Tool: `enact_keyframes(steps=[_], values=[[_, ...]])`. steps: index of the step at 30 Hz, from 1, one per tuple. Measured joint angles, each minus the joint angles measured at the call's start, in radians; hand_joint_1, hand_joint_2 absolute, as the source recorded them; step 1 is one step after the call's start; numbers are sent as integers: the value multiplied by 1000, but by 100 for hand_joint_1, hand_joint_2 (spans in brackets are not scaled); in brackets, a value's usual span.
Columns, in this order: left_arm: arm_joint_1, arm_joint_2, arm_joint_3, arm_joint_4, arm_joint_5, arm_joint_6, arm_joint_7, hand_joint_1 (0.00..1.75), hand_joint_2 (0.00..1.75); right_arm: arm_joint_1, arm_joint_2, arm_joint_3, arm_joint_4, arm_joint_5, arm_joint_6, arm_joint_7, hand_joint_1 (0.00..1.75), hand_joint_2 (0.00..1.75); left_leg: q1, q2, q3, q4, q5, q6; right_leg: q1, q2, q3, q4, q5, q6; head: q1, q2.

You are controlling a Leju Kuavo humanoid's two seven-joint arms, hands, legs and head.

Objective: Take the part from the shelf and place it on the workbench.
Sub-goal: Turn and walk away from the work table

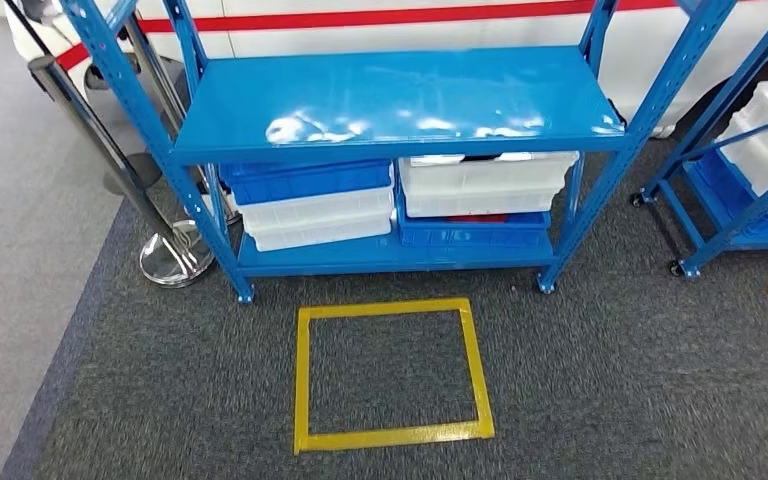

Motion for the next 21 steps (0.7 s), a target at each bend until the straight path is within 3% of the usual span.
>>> enact_keyframes(steps=[2, 5, 6, 7, 8, 10, 12, 15, 16, 18, 20, 21], values=[[-5, -2, 0, 0, 0, 3, 0, 0, 0, 1, 0, 0, 0, -1, 1, 0, 0, 0, 2, 30, -37, 78, -8, -10, -3, -5, 26, -8, -11, -11, 0, 0], [-10, -6, 0, 0, 0, 6, 0, 0, 0, 2, 0, -2, 0, -2, 1, 0, 0, 0, 11, 57, -159, 256, -84, -24, -3, -12, 57, -11, -40, -16, 0, 0], [-9, -7, 0, 0, 0, 6, 0, 0, 0, 2, 0, -3, 0, -2, 1, 0, 0, 0, 14, 59, -187, 279, -106, -26, -3, -12, 70, -11, -50, -16, 0, 0], [-8, -7, 0, 0, 0, 6, 0, 0, 0, 2, 0, -4, 0, -2, 1, 0, 0, 0, 16, 60, -201, 270, -107, -27, -3, -13, 84, -11, -62, -14, 0, 0], [-7, -7, 0, 0, 1, 6, 0, 0, 0, 2, 0, -5, 0, -2, 1, 0, 0, 0, 16, 61, -201, 230, -84, -25, -3, -13, 101, -12, -74, -13, 0, 0], [-4, -7, 0, 0, 1, 6, 1, 0, 0, 4, 1, -6, 0, -2, 2, 0, 0, 0, 12, 65, -188, 111, 22, -14, -1, -16, 132, -11, -99, -8, 0, 0], [-2, -7, 0, 0, 0, 6, 2, 0, 0, 5, 1, -6, 0, -2, 2, 1, 0, 0, 4, 69, -177, 41, 92, -1, 0, -16, 153, -13, -122, 3, 0, 0], [-5, -9, 0, 0, -3, 6, 6, 0, 0, 0, 1, -6, 0, -2, 2, 6, 0, 0, 1, 65, -147, 20, 87, 18, -2, -16, 173, 2, -126, 24, 0, 0], [-6, -10, 0, 0, -4, 6, 7, 0, 0, -2, 1, -7, 0, -2, 2, 8, 0, 0, 3, 63, -133, 11, 83, 25, -2, -15, 165, 31, -122, 28, 0, 0], [-9, -11, 0, 0, -7, 6, 10, 0, 0, -4, 1, -7, 0, -2, 3, 9, 0, 0, 5, 62, -108, -2, 75, 37, -4, -14, 107, 130, -137, 33, 0, 0], [-12, -11, 0, 0, -10, 5, 12, 0, 0, -5, 1, -7, 0, -2, 4, 9, 0, 0, 5, 59, -89, -5, 60, 42, -4, -14, 20, 235, -191, 40, 0, 0], [-13, -11, 0, 0, -11, 2, 12, 0, 0, -4, 1, -7, 0, -2, 4, 10, 0, 0, 5, 57, -77, -5, 49, 43, -4, -14, -15, 262, -219, 43, 0, 0]])
